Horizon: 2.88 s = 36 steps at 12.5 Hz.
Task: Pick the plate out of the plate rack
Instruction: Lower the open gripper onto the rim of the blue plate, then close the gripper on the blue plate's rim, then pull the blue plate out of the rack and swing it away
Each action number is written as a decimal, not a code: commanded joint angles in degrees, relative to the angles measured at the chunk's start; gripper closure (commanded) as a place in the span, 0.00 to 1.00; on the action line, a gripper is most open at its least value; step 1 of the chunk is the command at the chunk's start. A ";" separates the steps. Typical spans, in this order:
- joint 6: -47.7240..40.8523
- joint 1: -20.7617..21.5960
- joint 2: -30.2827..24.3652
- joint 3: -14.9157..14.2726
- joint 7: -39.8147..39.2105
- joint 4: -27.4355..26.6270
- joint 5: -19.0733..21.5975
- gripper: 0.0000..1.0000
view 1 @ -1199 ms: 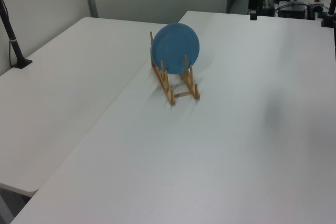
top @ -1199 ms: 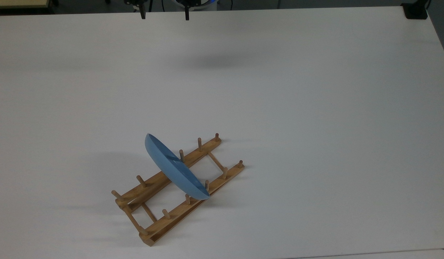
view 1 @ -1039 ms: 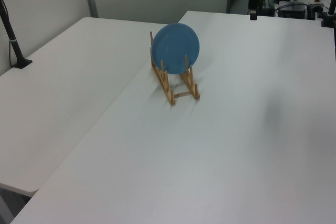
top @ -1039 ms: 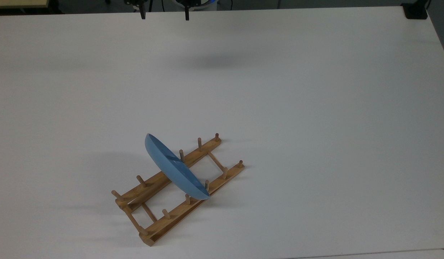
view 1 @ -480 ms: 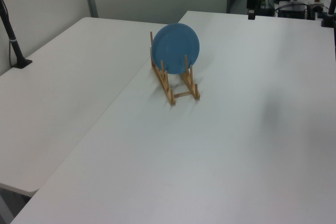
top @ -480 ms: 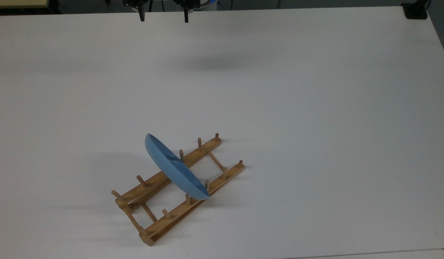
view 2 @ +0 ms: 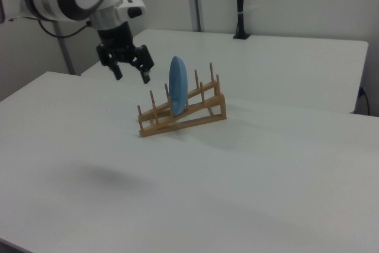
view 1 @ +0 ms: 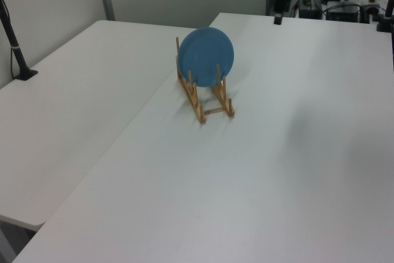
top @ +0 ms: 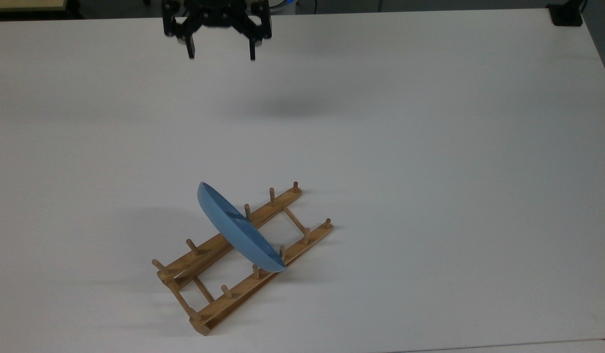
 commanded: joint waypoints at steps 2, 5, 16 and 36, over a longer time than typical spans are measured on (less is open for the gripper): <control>17.41 0.53 8.23 0.39 8.64 4.59 -1.91 0.00; 26.84 2.37 13.24 0.30 12.16 7.04 -8.23 0.00; 38.11 2.47 20.81 0.39 17.62 8.28 -35.06 0.70; 22.78 2.29 13.26 0.74 4.67 7.49 -5.86 0.97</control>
